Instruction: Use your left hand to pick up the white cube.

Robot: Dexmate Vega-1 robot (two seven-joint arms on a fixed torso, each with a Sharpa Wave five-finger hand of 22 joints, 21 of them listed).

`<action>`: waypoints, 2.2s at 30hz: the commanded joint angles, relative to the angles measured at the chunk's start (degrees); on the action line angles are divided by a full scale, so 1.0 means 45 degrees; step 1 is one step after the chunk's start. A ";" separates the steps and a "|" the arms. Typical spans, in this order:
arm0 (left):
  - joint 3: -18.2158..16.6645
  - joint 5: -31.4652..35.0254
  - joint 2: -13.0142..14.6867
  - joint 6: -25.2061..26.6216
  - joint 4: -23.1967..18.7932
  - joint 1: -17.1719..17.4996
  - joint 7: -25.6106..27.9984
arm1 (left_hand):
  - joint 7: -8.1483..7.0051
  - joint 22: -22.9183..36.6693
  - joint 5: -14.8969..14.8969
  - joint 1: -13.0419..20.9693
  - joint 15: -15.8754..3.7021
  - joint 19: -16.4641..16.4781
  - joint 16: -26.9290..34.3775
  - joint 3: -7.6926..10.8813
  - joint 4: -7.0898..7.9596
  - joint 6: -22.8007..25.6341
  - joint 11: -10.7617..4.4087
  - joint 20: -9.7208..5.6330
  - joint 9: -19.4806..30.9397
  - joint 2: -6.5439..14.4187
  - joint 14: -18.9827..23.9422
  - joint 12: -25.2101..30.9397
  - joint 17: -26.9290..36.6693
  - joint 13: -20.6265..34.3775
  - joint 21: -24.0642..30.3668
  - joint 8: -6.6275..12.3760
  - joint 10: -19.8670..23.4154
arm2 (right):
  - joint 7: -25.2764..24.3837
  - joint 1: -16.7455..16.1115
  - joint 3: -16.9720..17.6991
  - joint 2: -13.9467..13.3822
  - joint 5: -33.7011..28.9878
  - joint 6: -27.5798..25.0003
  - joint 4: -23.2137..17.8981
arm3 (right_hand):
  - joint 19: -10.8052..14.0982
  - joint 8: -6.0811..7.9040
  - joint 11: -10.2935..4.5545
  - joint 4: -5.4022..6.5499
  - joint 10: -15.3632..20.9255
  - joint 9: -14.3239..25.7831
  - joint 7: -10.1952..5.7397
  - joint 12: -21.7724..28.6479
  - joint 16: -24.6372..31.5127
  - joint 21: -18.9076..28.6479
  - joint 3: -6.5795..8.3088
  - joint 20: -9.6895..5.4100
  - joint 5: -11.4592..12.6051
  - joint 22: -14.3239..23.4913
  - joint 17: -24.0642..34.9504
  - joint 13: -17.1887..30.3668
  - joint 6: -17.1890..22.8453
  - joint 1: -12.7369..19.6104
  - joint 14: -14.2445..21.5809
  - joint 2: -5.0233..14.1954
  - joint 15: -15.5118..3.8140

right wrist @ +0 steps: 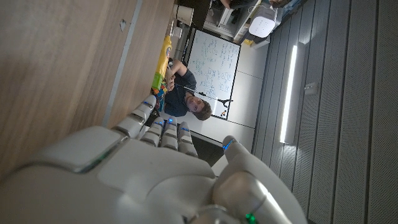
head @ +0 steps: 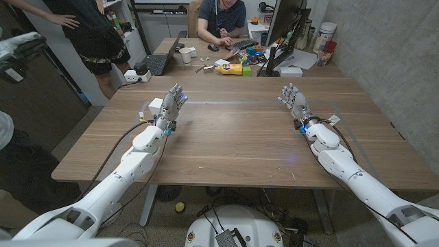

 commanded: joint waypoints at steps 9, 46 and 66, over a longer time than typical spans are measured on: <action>-0.0348 0.0341 -0.0428 -0.1651 -0.0087 0.0447 0.0610 | 0.0001 0.0040 0.0090 0.0299 0.0138 0.1045 0.0266 0.0256 -0.0178 0.1433 0.0106 0.0270 0.0099 0.1354 0.0955 0.0442 -0.0048 0.0080 0.0315 0.0408 0.1042 | 0.0274 -0.0087 0.0110 0.0041 0.0216 0.0207 0.0091 | 0.0117 0.0052 0.0003 0.0006 0.0101 0.0046 0.0090 0.0085 0.0070 0.0054 0.0072 0.0000 0.0058 0.0045 0.0058 0.0016 -0.0038 -0.0027 -0.0055 0.0590 -0.0065; -0.1312 1.0688 -0.1028 -0.2535 -0.1011 0.0913 1.0852 | -0.1724 0.0052 -0.0088 0.1506 -0.0139 0.0879 -0.0077 0.1279 -0.1122 0.2997 -0.0463 0.0896 0.0177 0.1250 0.1828 0.0594 -0.0060 0.0208 -0.0090 0.0336 0.2572 | 0.0527 0.0284 -0.0013 0.0250 0.0192 0.0287 0.0567 | 0.0218 0.0055 0.0035 0.0053 0.0115 0.0049 0.0133 0.0081 0.0071 -0.0073 0.0029 0.0009 0.0049 0.0049 0.0073 0.0016 -0.0031 -0.0080 -0.0040 0.0556 -0.0051; -0.1389 1.5968 -0.1019 0.1084 -0.2173 0.0957 1.4775 | -0.1513 0.0045 -0.0129 0.1936 -0.0385 0.0634 -0.0065 0.1722 -0.1304 0.3319 -0.0652 0.0574 0.0193 0.1510 0.1954 0.0578 -0.0090 0.0226 -0.0250 0.0351 0.2777 | 0.0770 0.0623 -0.0048 0.0413 0.0215 0.0383 0.1106 | 0.0245 0.0058 0.0062 0.0065 0.0113 0.0049 0.0151 0.0078 0.0068 -0.0131 0.0001 0.0037 0.0047 0.0050 0.0074 0.0016 -0.0021 -0.0103 -0.0042 0.0530 -0.0037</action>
